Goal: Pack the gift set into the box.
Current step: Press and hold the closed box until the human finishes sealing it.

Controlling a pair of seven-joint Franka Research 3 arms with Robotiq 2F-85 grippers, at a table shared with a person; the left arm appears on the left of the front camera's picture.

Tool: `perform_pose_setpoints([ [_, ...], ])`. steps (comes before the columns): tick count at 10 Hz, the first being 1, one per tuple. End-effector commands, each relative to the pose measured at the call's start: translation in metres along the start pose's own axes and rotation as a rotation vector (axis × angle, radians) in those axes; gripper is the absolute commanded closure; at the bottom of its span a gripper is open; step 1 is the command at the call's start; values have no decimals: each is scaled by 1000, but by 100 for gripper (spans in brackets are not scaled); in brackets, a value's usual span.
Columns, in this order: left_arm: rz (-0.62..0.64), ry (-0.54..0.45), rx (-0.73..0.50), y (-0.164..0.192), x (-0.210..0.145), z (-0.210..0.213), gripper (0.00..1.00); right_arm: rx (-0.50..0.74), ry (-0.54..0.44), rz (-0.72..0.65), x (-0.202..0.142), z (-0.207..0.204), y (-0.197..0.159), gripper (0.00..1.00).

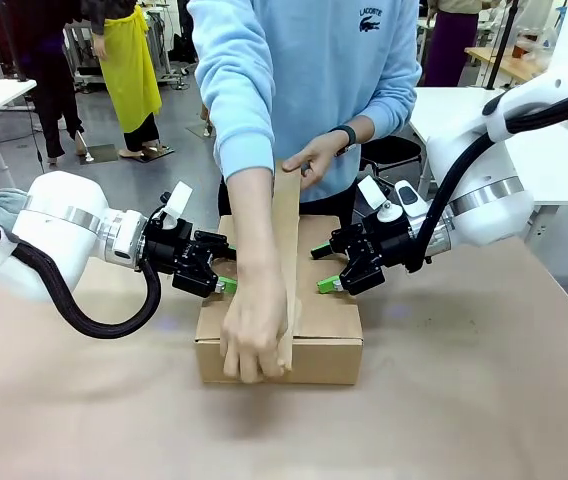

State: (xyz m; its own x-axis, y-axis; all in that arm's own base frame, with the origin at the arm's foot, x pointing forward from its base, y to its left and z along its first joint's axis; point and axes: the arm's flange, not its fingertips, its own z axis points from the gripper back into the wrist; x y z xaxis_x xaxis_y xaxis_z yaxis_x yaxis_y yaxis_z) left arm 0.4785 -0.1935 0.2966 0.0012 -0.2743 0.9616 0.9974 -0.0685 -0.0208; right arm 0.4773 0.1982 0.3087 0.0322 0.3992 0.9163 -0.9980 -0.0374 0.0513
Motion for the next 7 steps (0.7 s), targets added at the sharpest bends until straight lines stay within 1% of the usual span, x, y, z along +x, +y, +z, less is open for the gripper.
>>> perform_pose_setpoints([
  [1, 9, -1, -3, -2, -3, 0, 0, 1, 2, 19, 0, -1, 1, 0],
  [7, 9, -1, -3, -2, -3, 0, 0, 1, 2, 19, 0, -1, 1, 0],
])
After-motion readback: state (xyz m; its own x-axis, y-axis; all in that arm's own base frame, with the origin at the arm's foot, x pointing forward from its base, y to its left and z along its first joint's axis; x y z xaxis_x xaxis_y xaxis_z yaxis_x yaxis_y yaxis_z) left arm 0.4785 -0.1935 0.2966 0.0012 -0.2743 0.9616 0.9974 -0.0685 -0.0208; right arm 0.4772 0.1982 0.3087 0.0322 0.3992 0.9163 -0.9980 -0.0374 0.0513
